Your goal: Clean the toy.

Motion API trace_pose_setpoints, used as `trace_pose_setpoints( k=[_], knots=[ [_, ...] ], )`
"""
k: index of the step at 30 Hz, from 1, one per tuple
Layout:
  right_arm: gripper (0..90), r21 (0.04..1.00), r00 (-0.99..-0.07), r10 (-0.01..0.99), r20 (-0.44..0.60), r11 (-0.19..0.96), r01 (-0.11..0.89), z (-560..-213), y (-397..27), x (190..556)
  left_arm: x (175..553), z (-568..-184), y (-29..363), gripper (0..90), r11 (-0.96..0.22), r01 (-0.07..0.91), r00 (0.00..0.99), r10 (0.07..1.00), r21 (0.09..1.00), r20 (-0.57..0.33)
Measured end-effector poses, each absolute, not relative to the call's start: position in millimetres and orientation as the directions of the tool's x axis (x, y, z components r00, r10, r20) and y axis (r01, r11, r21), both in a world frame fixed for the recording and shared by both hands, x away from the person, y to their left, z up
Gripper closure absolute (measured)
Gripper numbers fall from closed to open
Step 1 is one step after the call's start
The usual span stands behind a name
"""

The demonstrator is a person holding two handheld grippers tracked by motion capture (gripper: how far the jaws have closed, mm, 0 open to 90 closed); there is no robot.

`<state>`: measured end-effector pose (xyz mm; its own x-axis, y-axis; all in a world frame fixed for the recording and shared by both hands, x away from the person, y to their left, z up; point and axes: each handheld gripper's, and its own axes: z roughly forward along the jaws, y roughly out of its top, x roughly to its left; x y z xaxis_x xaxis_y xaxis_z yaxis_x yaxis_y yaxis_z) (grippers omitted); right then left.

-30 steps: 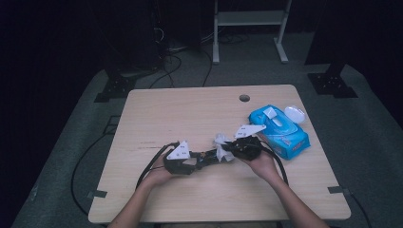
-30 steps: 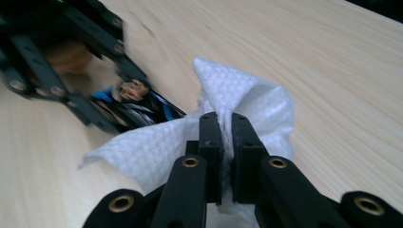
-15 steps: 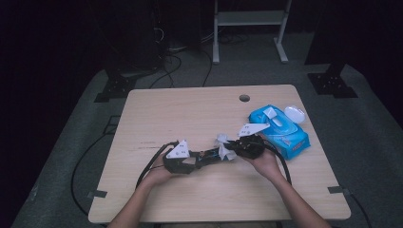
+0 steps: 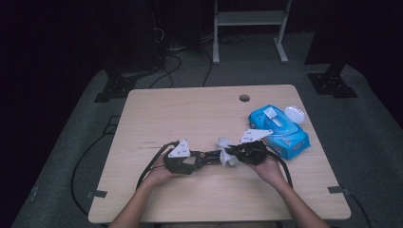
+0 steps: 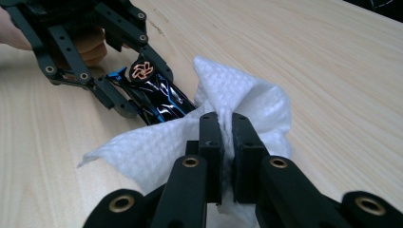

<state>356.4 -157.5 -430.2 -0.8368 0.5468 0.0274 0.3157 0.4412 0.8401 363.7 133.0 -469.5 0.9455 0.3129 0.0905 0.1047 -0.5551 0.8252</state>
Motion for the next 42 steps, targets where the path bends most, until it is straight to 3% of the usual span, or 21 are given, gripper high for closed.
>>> trace_pose_setpoints(
  k=[6, 9, 14, 22, 31, 34, 42],
  knots=[
    [84.1, 0.843, -0.84, 0.541, 0.04, 0.433, 0.319, -431.8, -160.1, 349.1, 362.8, -471.4, 131.9, 41.0, -0.562, 0.139, 0.948, 0.313, 0.815, 0.053],
    [84.1, 0.842, -0.843, 0.537, 0.044, 0.434, 0.32, -432.6, -161.7, 345.6, 363.1, -472.6, 130.9, 27.9, -0.57, 0.17, 0.946, 0.324, 0.804, 0.03],
    [84.1, 0.819, -0.854, 0.52, 0.031, 0.477, 0.32, -439.0, -157.3, 340.2, 361.6, -475.7, 127.2, 18.1, -0.602, 0.17, 0.95, 0.311, 0.78, 0.033],
    [84.0, 0.796, -0.861, 0.507, 0.05, 0.501, 0.341, -452.7, -150.1, 343.5, 364.1, -477.0, 130.8, 17.5, -0.6, 0.182, 0.945, 0.326, 0.779, 0.03],
    [83.1, 0.822, -0.867, 0.488, 0.101, 0.45, 0.349, -446.7, -146.9, 347.9, 366.8, -480.8, 128.5, 15.4, -0.612, 0.185, 0.945, 0.324, 0.769, 0.031],
    [82.1, 0.829, -0.877, 0.472, 0.091, 0.453, 0.329, -442.3, -138.9, 350.6, 366.2, -480.7, 128.4, 21.6, -0.613, 0.166, 0.949, 0.312, 0.772, 0.044],
    [81.3, 0.833, -0.901, 0.421, 0.101, 0.459, 0.308, -443.2, -104.0, 361.0, 363.9, -481.0, 127.5, 22.5, -0.618, 0.146, 0.947, 0.312, 0.772, 0.071]
  ],
)
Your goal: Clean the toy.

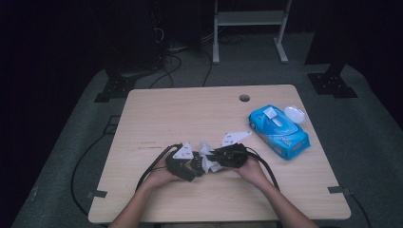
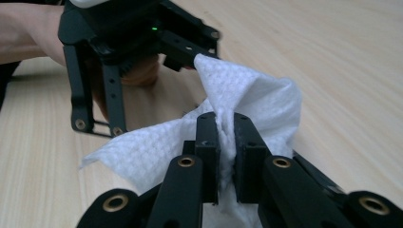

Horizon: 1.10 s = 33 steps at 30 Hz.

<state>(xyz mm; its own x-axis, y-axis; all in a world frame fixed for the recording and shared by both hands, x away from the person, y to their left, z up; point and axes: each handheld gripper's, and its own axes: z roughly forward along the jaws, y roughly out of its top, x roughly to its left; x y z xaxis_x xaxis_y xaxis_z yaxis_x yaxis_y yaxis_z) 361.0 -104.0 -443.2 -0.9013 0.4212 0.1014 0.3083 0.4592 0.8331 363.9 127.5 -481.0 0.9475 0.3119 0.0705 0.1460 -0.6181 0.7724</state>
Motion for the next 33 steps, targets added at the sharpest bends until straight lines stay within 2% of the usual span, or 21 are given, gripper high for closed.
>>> trace_pose_setpoints(
  k=[4, 12, 17, 19, 21, 23, 26, 27, 33],
  knots=[
    [78.4, 0.801, -0.916, 0.389, 0.094, 0.517, 0.302, -452.8, -85.2, 361.7, 363.2, -481.5, 126.9, 22.4, -0.634, 0.155, 0.945, 0.318, 0.758, 0.073],
    [80.7, 0.789, -0.888, 0.457, 0.051, 0.526, 0.316, -451.1, -105.7, 365.0, 365.6, -481.6, 127.1, 22.4, -0.642, 0.165, 0.948, 0.313, 0.749, 0.059],
    [80.7, 0.802, -0.897, 0.436, 0.072, 0.509, 0.312, -453.0, -93.8, 361.4, 363.3, -481.9, 123.1, 22.6, -0.642, 0.143, 0.949, 0.306, 0.753, 0.08],
    [80.7, 0.805, -0.903, 0.424, 0.076, 0.508, 0.306, -454.0, -88.9, 360.5, 364.6, -482.0, 122.5, 16.7, -0.643, 0.171, 0.939, 0.335, 0.747, 0.074],
    [80.8, 0.805, -0.903, 0.42, 0.095, 0.5, 0.318, -454.2, -88.8, 361.4, 367.5, -482.3, 123.0, 15.5, -0.639, 0.21, 0.937, 0.349, 0.74, 0.035],
    [80.8, 0.802, -0.898, 0.433, 0.083, 0.505, 0.318, -452.7, -94.1, 362.3, 367.7, -482.2, 124.3, 14.4, -0.641, 0.209, 0.935, 0.353, 0.739, 0.042],
    [80.9, 0.786, -0.875, 0.481, 0.05, 0.522, 0.332, -450.6, -108.4, 364.6, 368.5, -481.5, 126.8, 16.1, -0.641, 0.194, 0.935, 0.349, 0.743, 0.056],
    [80.9, 0.784, -0.871, 0.489, 0.049, 0.522, 0.337, -451.0, -111.3, 365.0, 368.0, -481.2, 127.3, 20.0, -0.642, 0.181, 0.938, 0.34, 0.745, 0.065],
    [81.1, 0.805, -0.886, 0.458, 0.071, 0.498, 0.323, -450.1, -99.3, 360.8, 364.9, -480.6, 125.4, 22.6, -0.641, 0.147, 0.944, 0.319, 0.753, 0.088]
  ],
)
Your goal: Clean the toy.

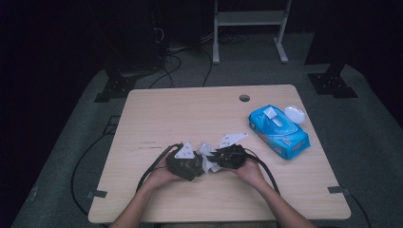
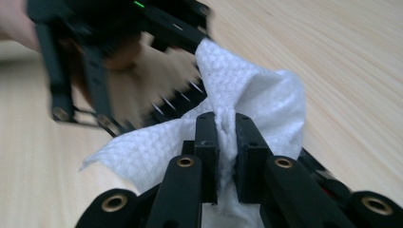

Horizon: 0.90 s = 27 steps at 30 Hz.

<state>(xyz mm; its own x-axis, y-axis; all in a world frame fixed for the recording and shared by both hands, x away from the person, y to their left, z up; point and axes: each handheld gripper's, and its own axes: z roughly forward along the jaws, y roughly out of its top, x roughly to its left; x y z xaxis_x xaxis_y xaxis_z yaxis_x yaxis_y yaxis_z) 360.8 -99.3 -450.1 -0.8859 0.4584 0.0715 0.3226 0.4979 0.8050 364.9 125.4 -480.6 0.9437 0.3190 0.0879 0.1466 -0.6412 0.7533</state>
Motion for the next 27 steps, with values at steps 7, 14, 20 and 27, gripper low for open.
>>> trace_pose_setpoints(
  k=[7, 14, 20, 27],
  knots=[
    [81.0, 0.81, -0.901, 0.426, 0.088, 0.496, 0.313, -451.7, -82.7, 359.9, 363.7, -481.0, 126.9, 22.9, -0.644, 0.136, 0.944, 0.315, 0.753, 0.098],
    [81.2, 0.81, -0.885, 0.449, 0.122, 0.47, 0.35, -448.0, -93.8, 362.3, 364.2, -478.1, 127.0, 22.7, -0.629, 0.148, 0.942, 0.324, 0.764, 0.084],
    [81.2, 0.804, -0.904, 0.412, 0.111, 0.498, 0.325, -450.7, -76.0, 360.0, 363.3, -479.1, 127.7, 23.3, -0.635, 0.132, 0.945, 0.313, 0.761, 0.097],
    [81.2, 0.799, -0.87, 0.484, 0.094, 0.484, 0.355, -451.0, -96.3, 366.6, 363.8, -477.9, 127.5, 23.3, -0.63, 0.127, 0.946, 0.309, 0.766, 0.098]
  ],
)
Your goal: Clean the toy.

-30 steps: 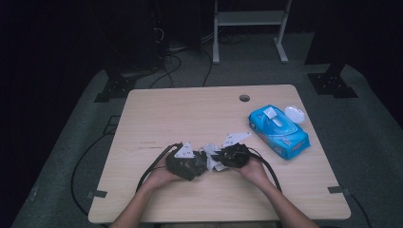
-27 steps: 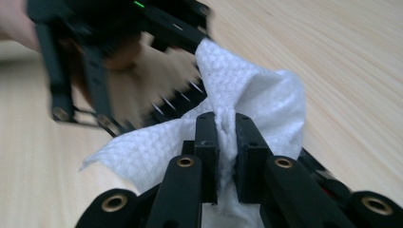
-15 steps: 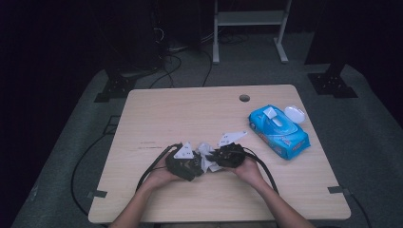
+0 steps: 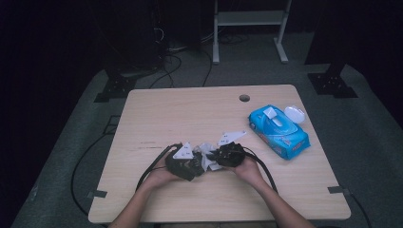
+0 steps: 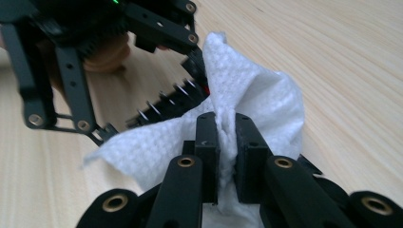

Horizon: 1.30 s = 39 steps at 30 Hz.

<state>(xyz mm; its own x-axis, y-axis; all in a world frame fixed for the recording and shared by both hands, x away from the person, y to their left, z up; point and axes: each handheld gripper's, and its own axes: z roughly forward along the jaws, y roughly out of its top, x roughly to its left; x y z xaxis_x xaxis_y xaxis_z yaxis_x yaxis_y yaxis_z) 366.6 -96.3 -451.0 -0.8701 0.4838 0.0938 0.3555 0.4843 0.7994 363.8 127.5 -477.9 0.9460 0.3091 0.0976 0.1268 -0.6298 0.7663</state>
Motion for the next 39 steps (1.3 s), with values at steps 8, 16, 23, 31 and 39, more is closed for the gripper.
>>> trace_pose_setpoints(
  k=[8, 16, 23, 31, 39],
  knots=[
    [81.1, 0.807, -0.898, 0.428, 0.1, 0.493, 0.325, -453.7, -81.2, 361.2, 363.0, -479.4, 127.8, 23.4, -0.65, 0.113, 0.946, 0.301, 0.751, 0.118],
    [79.1, 0.787, -0.861, 0.504, 0.068, 0.503, 0.356, -453.9, -128.4, 359.8, 360.9, -479.7, 126.7, 23.2, -0.652, 0.09, 0.943, 0.298, 0.753, 0.145],
    [57.2, 0.815, -0.881, 0.474, 0.016, 0.504, 0.286, -442.8, -134.9, 355.5, 362.6, -479.8, 125.9, 22.4, -0.644, 0.119, 0.942, 0.313, 0.756, 0.118],
    [55.6, 0.839, -0.871, 0.484, 0.083, 0.438, 0.323, -445.0, -124.3, 374.8, 363.3, -479.5, 125.7, 23.3, -0.651, 0.106, 0.95, 0.289, 0.752, 0.116],
    [85.2, 0.797, -0.871, 0.47, 0.145, 0.467, 0.384, -454.9, -112.4, 381.4, 363.3, -479.0, 125.9, 24.0, -0.656, 0.095, 0.951, 0.281, 0.749, 0.125]
  ],
)
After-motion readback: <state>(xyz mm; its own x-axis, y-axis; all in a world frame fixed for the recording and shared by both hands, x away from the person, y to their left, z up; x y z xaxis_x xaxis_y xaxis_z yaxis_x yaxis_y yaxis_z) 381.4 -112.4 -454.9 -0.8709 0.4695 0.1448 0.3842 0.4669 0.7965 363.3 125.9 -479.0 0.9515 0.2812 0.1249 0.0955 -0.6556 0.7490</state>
